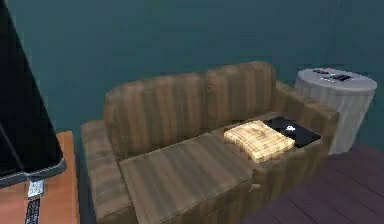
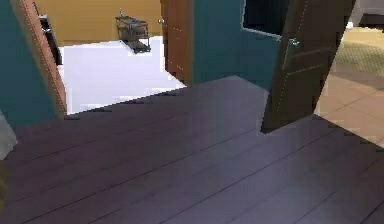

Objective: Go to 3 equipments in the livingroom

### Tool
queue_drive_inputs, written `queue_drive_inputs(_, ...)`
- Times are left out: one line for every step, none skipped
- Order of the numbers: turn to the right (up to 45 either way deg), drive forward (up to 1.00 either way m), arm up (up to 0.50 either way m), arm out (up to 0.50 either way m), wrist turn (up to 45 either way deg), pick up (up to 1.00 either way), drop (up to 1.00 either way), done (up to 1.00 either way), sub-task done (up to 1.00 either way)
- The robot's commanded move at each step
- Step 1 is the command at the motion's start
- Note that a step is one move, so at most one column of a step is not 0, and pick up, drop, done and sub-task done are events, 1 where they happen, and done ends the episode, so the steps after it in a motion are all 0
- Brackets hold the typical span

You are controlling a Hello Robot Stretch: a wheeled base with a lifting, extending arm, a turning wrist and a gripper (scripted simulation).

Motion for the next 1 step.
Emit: queue_drive_inputs(45.0, 0.0, 0.0, 0.0, 0.0, 0.0, 0.0, 0.0, 0.0)
